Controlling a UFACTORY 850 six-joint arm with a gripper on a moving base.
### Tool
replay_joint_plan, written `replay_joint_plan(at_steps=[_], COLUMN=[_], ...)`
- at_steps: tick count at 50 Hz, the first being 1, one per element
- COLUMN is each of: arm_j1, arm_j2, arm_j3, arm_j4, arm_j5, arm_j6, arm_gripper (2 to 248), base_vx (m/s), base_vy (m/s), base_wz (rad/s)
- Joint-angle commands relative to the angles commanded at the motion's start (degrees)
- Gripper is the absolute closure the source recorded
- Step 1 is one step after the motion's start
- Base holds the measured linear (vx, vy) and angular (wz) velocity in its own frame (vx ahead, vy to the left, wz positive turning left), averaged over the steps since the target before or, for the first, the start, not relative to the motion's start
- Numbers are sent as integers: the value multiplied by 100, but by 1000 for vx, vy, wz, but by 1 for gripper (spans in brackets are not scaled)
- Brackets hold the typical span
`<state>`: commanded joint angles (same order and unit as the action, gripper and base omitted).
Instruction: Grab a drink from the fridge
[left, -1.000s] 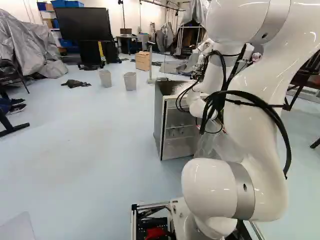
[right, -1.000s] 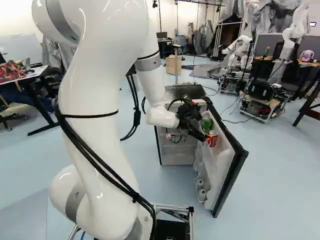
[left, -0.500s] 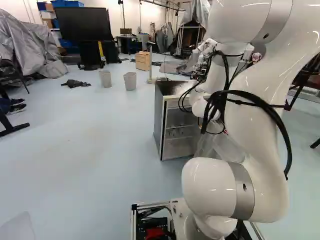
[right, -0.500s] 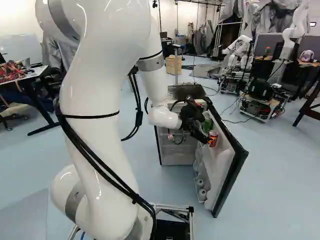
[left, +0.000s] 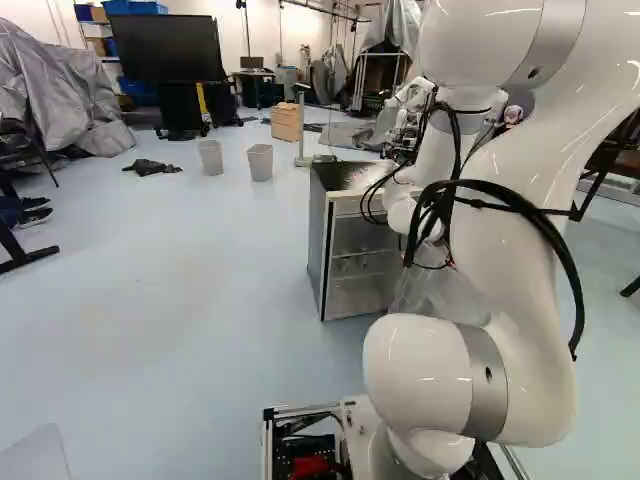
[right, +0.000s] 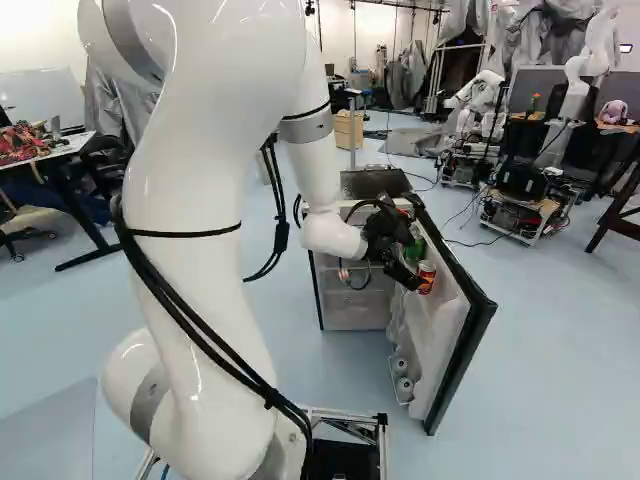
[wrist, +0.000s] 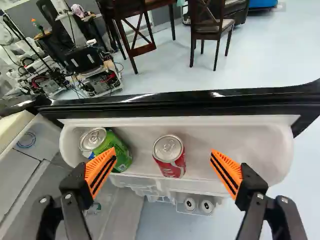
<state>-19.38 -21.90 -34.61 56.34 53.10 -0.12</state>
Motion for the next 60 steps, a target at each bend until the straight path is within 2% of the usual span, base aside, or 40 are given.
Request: replay_joint_plan(at_steps=[6,22,26,51,60], arm_j1=[0,0,0,-20,-71], arm_j2=[0,0,0,-14,-166], arm_j3=[0,0,0,-20,-109], arm_j4=[0,0,0,0,0], arm_j5=[-27,-99,-114,-125,-125], arm_j6=[-222,-1138,-1279,-1372,-1372], arm_gripper=[3,3,3,3,3], base_vx=[0,0,0,0,0], base_vy=[0,0,0,0,0], base_wz=[0,0,0,0,0])
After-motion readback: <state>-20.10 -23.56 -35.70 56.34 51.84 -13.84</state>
